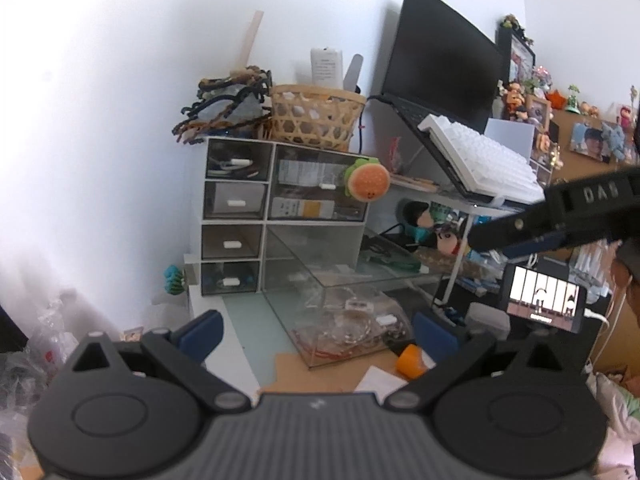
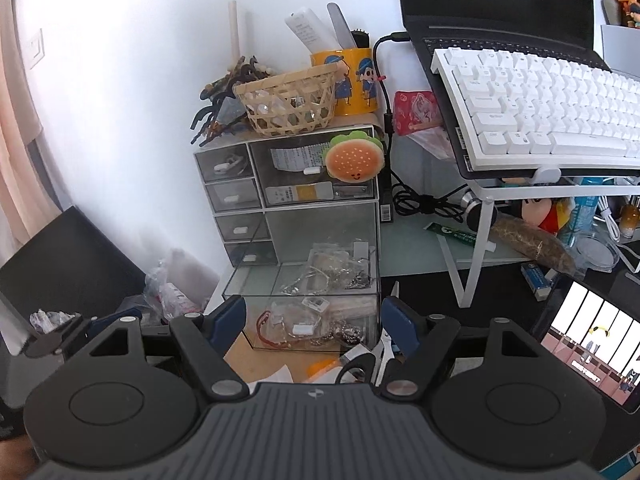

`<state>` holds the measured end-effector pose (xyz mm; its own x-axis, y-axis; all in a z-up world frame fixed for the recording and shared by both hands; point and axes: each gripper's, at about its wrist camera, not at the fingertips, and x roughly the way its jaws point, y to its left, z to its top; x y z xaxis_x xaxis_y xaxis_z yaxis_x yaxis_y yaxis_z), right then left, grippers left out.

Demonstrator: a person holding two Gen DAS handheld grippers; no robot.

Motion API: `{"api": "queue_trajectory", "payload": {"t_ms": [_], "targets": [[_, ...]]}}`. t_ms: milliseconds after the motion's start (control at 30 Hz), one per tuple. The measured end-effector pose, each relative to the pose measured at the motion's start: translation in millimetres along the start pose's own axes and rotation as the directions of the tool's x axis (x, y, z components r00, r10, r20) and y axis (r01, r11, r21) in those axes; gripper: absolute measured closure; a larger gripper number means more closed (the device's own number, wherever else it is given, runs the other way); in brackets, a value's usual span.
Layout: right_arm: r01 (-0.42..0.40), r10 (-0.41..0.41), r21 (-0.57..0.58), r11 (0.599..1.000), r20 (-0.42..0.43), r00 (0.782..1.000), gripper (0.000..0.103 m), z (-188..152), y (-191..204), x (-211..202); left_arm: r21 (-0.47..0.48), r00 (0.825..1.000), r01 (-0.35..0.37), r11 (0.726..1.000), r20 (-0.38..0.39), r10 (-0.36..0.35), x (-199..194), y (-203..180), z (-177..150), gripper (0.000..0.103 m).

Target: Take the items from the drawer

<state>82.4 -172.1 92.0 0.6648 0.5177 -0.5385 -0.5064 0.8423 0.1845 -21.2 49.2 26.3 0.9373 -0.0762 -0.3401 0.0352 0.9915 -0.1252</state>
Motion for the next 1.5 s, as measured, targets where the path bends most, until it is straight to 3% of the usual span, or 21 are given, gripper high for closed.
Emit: {"api": "queue_trajectory", "payload": {"t_ms": [233,500,1333,1500], "targets": [[-0.005,0.005,-0.014,1.000,-0.042,0.999,0.025,17.3,1.3,3.7,-0.013,1.000,-0.020,1.000,0.001,0.020,0.6,6.3,-0.6,0.000],[-0.022,0.024,0.016,1.000,-0.096,0.995,0.034,27.4,-3.7,25.1,-0.010,1.000,-0.021,1.000,-0.002,0.021,2.5,8.6,-2.5,0.000],[-0.038,0.047,0.062,0.997,-0.151,0.987,0.038,34.2,-3.1,77.1,-0.056,0.999,-0.045,0.997,-0.020,0.044,8.8,26.9,-6.8,0.000],[-0.035,0.049,0.084,0.996,-0.170,0.984,0.045,31.9,-4.0,91.8,-0.058,0.998,-0.057,0.997,-0.023,0.056,9.1,29.7,-8.5,0.000]]}}
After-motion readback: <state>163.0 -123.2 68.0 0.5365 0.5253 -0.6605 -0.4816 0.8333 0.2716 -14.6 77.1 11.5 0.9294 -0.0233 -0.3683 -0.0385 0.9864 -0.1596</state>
